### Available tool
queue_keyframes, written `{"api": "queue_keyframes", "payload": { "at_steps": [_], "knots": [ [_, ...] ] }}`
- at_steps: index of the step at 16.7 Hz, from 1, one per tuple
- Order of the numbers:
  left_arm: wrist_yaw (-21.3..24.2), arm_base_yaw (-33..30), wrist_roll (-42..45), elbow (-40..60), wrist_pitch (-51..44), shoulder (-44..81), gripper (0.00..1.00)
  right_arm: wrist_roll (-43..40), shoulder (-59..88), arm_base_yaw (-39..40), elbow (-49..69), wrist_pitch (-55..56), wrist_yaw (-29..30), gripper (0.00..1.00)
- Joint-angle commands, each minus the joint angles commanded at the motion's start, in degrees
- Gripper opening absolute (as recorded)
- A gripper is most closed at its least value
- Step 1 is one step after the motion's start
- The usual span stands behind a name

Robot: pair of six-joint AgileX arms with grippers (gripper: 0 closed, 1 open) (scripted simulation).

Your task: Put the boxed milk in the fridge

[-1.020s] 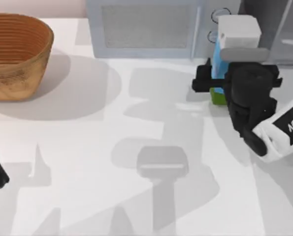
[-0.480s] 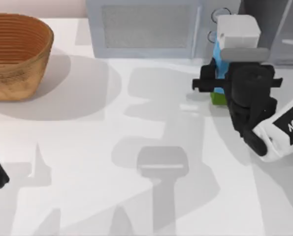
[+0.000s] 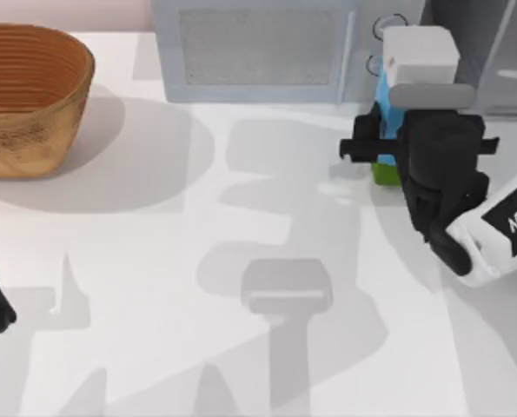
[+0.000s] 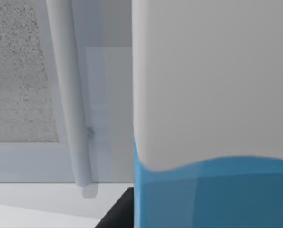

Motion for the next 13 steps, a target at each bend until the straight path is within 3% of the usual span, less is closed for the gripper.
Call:
{"api": "queue_keyframes", "payload": {
  "at_steps": [5,13],
  "knots": [
    [0.00,0.00,0.00,0.00,0.00,0.00,1.00,0.14,-1.71,0.09,0.85,-1.92,-0.15,0.00],
    [0.00,0.00,0.00,0.00,0.00,0.00,1.00,0.11,-14.04,0.00,5.44,-19.59,-0.25,0.00]
  ]
}}
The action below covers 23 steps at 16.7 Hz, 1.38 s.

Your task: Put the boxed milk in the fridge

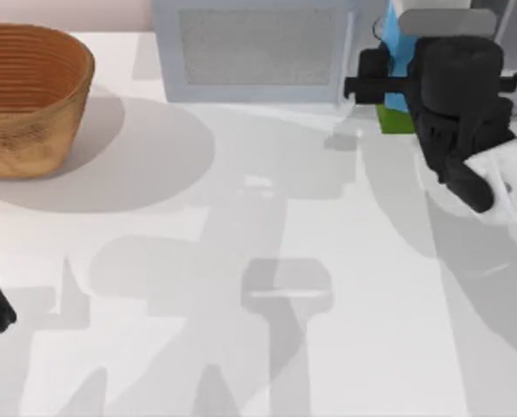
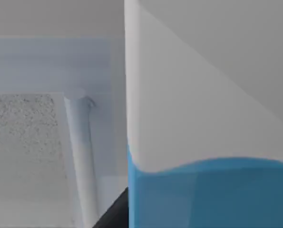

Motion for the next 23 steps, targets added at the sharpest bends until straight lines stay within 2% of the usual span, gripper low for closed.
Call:
{"api": "queue_keyframes", "payload": {
  "at_steps": [6,15,19,23],
  "knots": [
    [0.00,0.00,0.00,0.00,0.00,0.00,1.00,0.03,-9.39,0.04,3.67,-13.04,-0.12,0.00],
    [0.00,0.00,0.00,0.00,0.00,0.00,1.00,-0.17,-13.16,-0.82,1.38,-14.20,-1.25,0.00],
    [0.00,0.00,0.00,0.00,0.00,0.00,1.00,-1.21,-26.46,-3.97,-6.62,-17.68,-4.44,0.00],
    [0.00,0.00,0.00,0.00,0.00,0.00,1.00,-2.60,-48.56,-8.81,-18.85,-23.11,-9.13,0.00]
  ]
}}
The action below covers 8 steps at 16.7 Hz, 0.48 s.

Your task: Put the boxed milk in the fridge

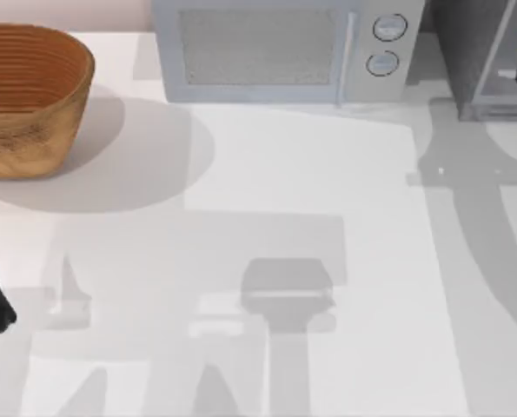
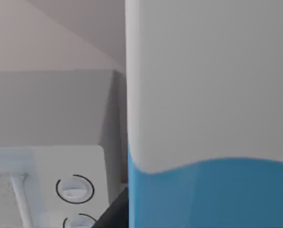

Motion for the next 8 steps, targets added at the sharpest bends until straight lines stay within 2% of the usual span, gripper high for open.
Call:
{"api": "queue_keyframes", "payload": {
  "at_steps": [8],
  "knots": [
    [0.00,0.00,0.00,0.00,0.00,0.00,1.00,-2.61,-48.09,-10.58,-27.24,-12.04,-10.90,0.00]
  ]
}}
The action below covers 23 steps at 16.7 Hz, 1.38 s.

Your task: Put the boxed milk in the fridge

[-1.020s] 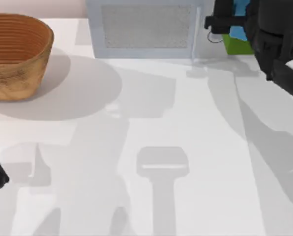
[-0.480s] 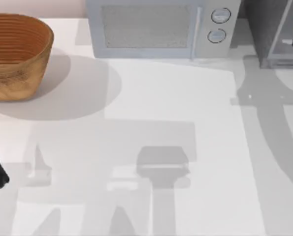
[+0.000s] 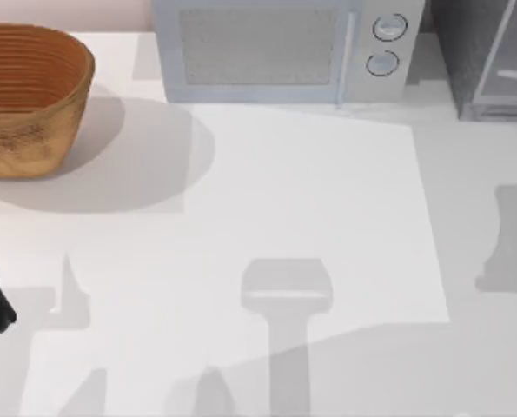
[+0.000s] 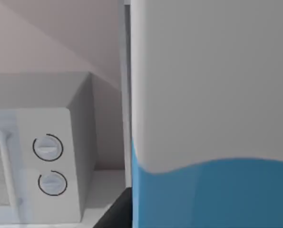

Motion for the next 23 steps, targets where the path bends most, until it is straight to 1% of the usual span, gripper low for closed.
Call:
{"api": "queue_keyframes", "payload": {
  "at_steps": [3,5,13,15,18,20,23],
  "knots": [
    [0.00,0.00,0.00,0.00,0.00,0.00,1.00,-0.72,-10.51,-3.00,-7.86,-3.47,-3.25,0.00],
    [0.00,0.00,0.00,0.00,0.00,0.00,1.00,-1.04,-14.47,-4.29,-11.26,-4.97,-4.66,0.00],
    [0.00,0.00,0.00,0.00,0.00,0.00,1.00,-1.03,-15.10,-4.70,-12.19,-5.02,-5.28,0.00],
    [0.00,0.00,0.00,0.00,0.00,0.00,1.00,-1.03,-12.13,-5.10,-10.32,-2.72,-5.92,0.00],
    [0.00,0.00,0.00,0.00,0.00,0.00,1.00,-1.06,-3.09,-6.39,-5.29,3.49,-7.47,0.00],
    [0.00,0.00,0.00,0.00,0.00,0.00,1.00,-1.06,5.95,-7.64,-0.85,8.97,-8.73,0.00],
    [0.00,0.00,0.00,0.00,0.00,0.00,1.00,-0.99,23.63,-9.93,6.91,18.52,-10.80,0.00]
  ]
}}
